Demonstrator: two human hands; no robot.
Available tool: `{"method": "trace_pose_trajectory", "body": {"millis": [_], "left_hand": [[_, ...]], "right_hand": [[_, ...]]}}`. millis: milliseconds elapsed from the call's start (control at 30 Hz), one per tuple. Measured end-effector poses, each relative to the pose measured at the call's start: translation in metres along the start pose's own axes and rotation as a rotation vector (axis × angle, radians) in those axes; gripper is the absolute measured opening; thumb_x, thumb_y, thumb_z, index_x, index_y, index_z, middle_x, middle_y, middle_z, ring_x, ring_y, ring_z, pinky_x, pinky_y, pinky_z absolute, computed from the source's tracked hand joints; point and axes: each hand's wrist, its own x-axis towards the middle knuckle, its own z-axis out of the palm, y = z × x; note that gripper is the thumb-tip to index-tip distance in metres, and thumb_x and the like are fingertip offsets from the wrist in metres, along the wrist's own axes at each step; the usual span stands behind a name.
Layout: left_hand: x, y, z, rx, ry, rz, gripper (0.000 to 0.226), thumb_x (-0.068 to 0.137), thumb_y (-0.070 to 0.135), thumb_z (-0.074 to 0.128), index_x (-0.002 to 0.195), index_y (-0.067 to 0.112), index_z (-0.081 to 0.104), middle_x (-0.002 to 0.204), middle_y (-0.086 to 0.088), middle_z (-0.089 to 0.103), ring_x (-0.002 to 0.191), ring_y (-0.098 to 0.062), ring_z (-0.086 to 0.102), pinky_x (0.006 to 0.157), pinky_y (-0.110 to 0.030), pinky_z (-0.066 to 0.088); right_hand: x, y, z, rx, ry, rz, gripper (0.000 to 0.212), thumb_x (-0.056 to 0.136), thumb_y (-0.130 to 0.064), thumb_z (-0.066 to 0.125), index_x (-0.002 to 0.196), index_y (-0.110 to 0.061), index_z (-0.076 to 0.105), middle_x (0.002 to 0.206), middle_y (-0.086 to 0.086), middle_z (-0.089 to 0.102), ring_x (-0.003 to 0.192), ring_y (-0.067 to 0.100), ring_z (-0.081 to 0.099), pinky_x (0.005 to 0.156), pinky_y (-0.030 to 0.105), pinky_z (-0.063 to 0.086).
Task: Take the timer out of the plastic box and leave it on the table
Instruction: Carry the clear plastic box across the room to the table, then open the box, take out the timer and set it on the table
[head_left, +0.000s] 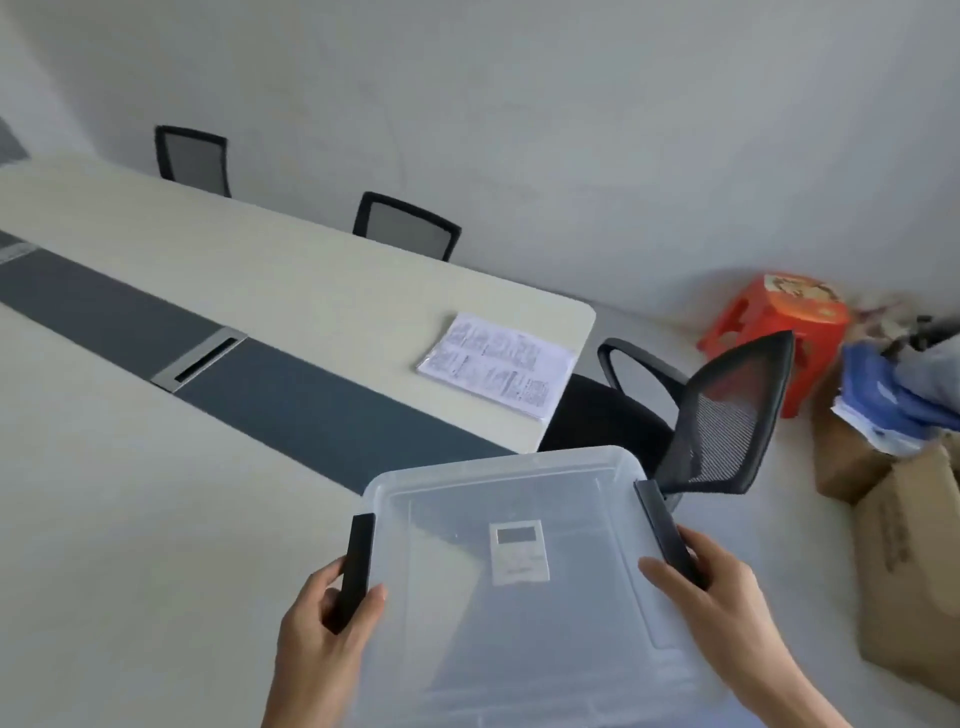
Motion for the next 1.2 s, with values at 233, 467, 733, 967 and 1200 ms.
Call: {"method": "trace_pose_trajectory", "body": {"millis": [233,467,733,967,1200], "left_hand": [[0.014,-0.016,-0.017,-0.019,0.346,-0.197,0.041,0.066,0.035,0.072,0.104,0.025,0.060,0.061,-0.018,0.058,0.046,-0.019,0.047,0.057,-0.032,0.039],[0.015,-0.027,-0.021,0.079,0.625,-0.386,0.039,0.079,0.021,0.070,0.115,0.018,0.054,0.058,-0.011,0.060,0.051,-0.026,0.056,0.053,-0.033,0.043],[-0.002,-0.057,-0.037,0.079,0.834,-0.573,0.041,0.083,0.022,0.062,0.123,0.022,0.053,0.070,-0.010,0.065,0.062,-0.030,0.061,0.057,-0.035,0.047],[0.002,-0.094,-0.051,0.014,0.834,-0.656,0.046,0.083,0.023,0.063,0.127,0.021,0.051,0.064,-0.008,0.061,0.055,-0.026,0.054,0.052,-0.030,0.042],[-0.004,-0.108,-0.063,-0.116,0.726,-0.627,0.046,0.086,0.018,0.061,0.130,0.019,0.050,0.072,-0.019,0.068,0.071,-0.038,0.061,0.063,-0.040,0.051]], "right_hand": [[0.115,-0.045,0.070,-0.168,-0.357,-0.188,0.013,0.082,-0.030,0.067,0.095,-0.035,0.065,0.063,0.005,0.062,0.055,0.015,0.054,0.056,0.033,0.047],[0.191,-0.088,0.155,-0.421,-0.686,-0.388,0.019,0.088,-0.040,0.058,0.105,-0.033,0.053,0.070,-0.004,0.064,0.062,0.012,0.059,0.057,0.026,0.046],[0.196,-0.100,0.234,-0.630,-0.958,-0.542,0.019,0.086,-0.035,0.059,0.087,-0.016,0.057,0.063,-0.004,0.061,0.057,0.014,0.063,0.062,0.032,0.054],[0.176,-0.088,0.265,-0.617,-0.965,-0.538,0.014,0.087,-0.031,0.060,0.092,-0.018,0.056,0.074,0.003,0.069,0.062,0.017,0.067,0.057,0.026,0.051],[0.179,-0.086,0.274,-0.620,-1.009,-0.499,0.009,0.090,-0.028,0.056,0.094,-0.020,0.056,0.074,0.003,0.067,0.061,0.014,0.061,0.056,0.023,0.047]]}}
